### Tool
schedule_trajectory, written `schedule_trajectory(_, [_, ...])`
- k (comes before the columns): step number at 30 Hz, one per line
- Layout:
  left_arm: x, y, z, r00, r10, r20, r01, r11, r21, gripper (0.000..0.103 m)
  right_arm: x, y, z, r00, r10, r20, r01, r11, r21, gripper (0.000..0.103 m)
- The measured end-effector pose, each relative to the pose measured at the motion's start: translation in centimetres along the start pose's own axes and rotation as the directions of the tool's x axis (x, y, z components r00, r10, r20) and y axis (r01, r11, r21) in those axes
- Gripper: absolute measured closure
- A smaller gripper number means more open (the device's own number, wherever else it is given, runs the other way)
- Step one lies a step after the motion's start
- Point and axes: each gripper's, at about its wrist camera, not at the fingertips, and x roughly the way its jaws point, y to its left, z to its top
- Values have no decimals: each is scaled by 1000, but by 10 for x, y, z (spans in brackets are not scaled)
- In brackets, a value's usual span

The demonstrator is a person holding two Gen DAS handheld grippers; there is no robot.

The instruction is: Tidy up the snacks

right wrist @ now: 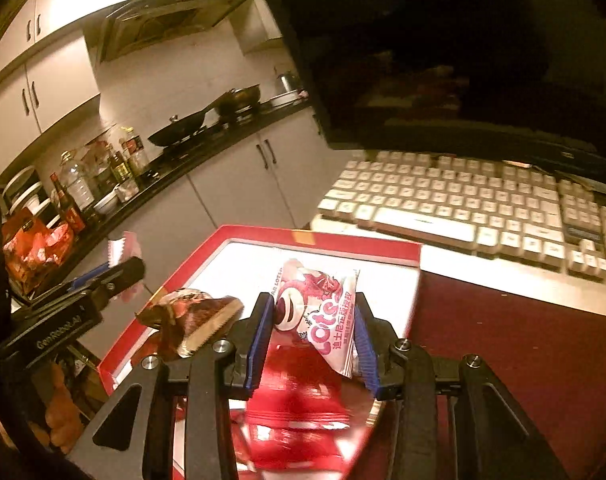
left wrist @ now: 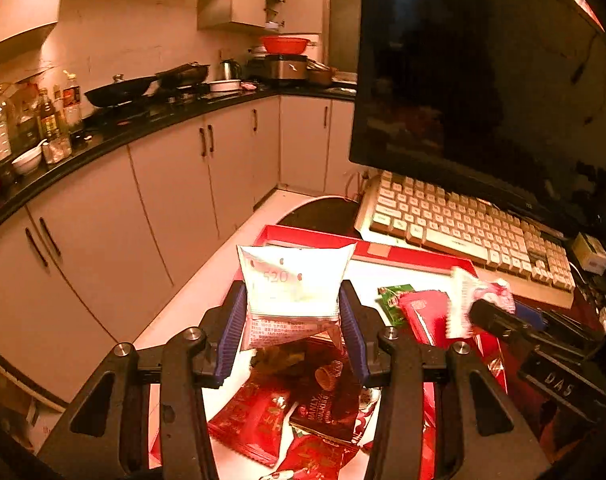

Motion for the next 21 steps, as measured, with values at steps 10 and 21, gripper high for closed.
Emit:
schedule_trajectory(10, [11, -25, -10, 998, 39, -47, -34, 993, 112, 40, 10, 7, -6, 999, 29, -22, -29, 999, -15, 47])
schedule_trajectory(21, [-37, -56, -17, 994, 101, 50, -108, 979, 173, 32, -61, 1, -14, 988, -114, 108, 116, 993, -13, 34])
